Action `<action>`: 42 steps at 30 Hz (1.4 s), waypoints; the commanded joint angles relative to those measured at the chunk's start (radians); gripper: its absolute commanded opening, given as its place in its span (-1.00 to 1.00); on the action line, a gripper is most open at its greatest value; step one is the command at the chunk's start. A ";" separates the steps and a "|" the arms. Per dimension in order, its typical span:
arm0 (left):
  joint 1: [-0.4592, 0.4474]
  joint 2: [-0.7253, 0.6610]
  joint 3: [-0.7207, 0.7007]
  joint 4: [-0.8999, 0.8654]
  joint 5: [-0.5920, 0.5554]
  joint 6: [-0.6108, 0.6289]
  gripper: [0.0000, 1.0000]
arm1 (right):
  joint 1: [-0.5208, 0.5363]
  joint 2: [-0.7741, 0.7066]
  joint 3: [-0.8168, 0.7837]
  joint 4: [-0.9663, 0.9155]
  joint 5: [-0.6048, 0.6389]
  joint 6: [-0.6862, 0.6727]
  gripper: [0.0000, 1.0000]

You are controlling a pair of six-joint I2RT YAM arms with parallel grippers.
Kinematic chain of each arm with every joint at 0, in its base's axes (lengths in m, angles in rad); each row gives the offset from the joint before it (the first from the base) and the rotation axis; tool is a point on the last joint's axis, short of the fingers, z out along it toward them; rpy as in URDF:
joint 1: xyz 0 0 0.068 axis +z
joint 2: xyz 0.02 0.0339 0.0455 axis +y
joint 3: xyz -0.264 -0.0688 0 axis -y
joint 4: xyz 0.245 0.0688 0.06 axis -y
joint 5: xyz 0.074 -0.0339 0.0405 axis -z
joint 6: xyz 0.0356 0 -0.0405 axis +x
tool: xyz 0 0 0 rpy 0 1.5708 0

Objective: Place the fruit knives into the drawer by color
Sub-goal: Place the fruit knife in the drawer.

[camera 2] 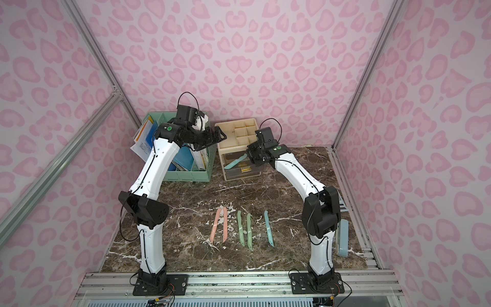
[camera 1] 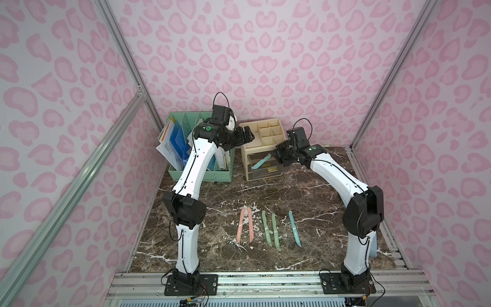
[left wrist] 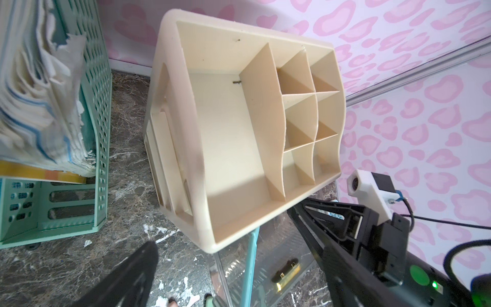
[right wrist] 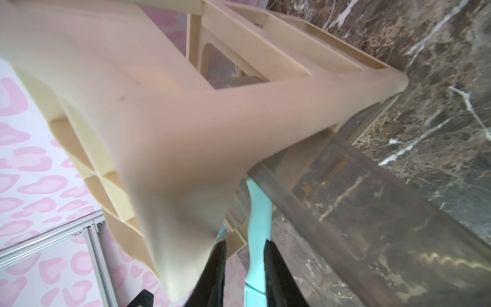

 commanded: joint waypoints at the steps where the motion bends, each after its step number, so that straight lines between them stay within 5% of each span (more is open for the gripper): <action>1: 0.005 -0.004 0.009 0.013 0.014 -0.008 0.95 | 0.002 0.002 0.028 0.002 0.019 0.003 -0.43; 10: 0.009 -0.012 0.008 0.003 0.018 -0.001 0.95 | 0.040 -0.018 0.109 -0.042 0.046 -0.100 -0.42; 25: 0.002 -0.168 -0.133 -0.019 0.018 -0.008 0.95 | 0.080 -0.300 -0.157 -0.058 -0.015 -0.475 -0.29; 34: -0.099 -0.302 -0.301 -0.025 -0.007 0.014 0.95 | 0.142 -0.444 -0.337 -0.137 0.035 -0.698 0.18; 42: -0.146 -0.471 -0.552 0.049 -0.008 -0.015 0.96 | 0.230 -0.536 -0.551 -0.188 0.139 -0.775 0.38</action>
